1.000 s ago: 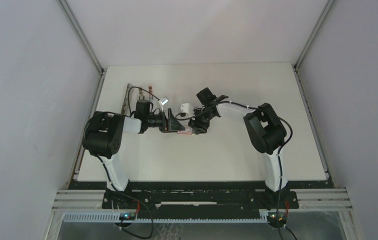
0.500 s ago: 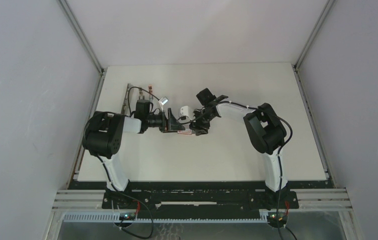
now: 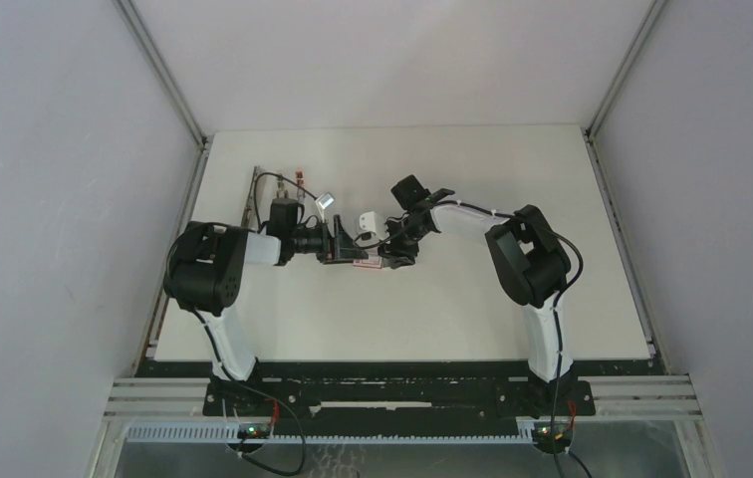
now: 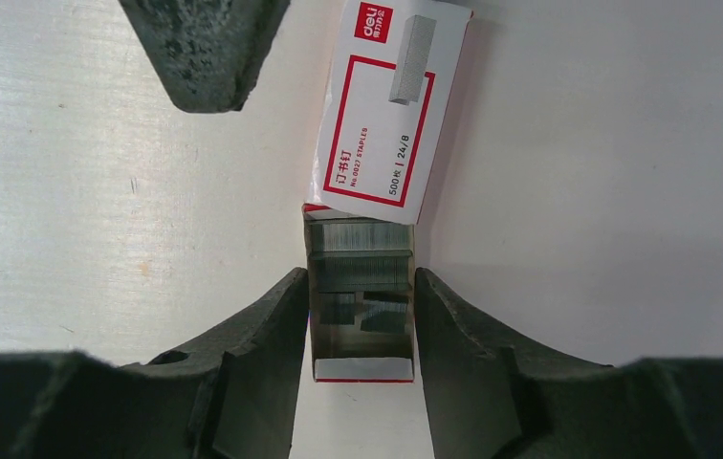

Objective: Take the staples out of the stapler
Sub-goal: Close the staple box at the center of the board.

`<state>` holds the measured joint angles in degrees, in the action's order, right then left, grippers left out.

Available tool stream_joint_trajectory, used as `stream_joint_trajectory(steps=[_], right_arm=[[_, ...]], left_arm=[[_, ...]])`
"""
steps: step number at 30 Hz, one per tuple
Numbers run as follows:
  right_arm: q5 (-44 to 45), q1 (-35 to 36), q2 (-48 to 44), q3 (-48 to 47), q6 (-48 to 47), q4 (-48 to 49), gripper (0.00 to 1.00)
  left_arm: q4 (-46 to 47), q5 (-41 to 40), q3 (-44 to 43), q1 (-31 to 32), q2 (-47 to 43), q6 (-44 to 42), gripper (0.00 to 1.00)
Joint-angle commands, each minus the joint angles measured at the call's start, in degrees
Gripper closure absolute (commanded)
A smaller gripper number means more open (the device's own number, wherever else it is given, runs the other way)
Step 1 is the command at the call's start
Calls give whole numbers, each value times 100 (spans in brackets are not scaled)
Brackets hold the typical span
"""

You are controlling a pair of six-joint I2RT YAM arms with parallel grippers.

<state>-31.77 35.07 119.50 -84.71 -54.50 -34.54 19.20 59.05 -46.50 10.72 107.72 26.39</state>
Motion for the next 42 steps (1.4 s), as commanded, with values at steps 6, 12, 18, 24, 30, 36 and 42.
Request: stream_joint_trajectory(steps=[6, 12, 18, 24, 30, 36, 42], right_arm=[[-7, 24, -85, -94, 312, 207, 58], [84, 66, -136, -73, 610, 263, 58], [240, 105, -178, -75, 940, 319, 58], [340, 145, -156, -64, 1010, 326, 58], [550, 132, -84, -81, 1112, 398, 58], [520, 101, -26, -174, 1350, 412, 58], [404, 117, -36, -210, 1373, 355, 58]], left_arm=[[208, 81, 80, -32, -41, 42, 7], [207, 65, 93, -34, -58, 41, 7], [206, 46, 102, -34, -67, 51, 7], [207, 48, 93, -35, -46, 58, 7], [207, 28, 102, -41, -58, 59, 7], [207, 20, 102, -42, -33, 68, 7], [207, 28, 84, -42, -15, 76, 7]])
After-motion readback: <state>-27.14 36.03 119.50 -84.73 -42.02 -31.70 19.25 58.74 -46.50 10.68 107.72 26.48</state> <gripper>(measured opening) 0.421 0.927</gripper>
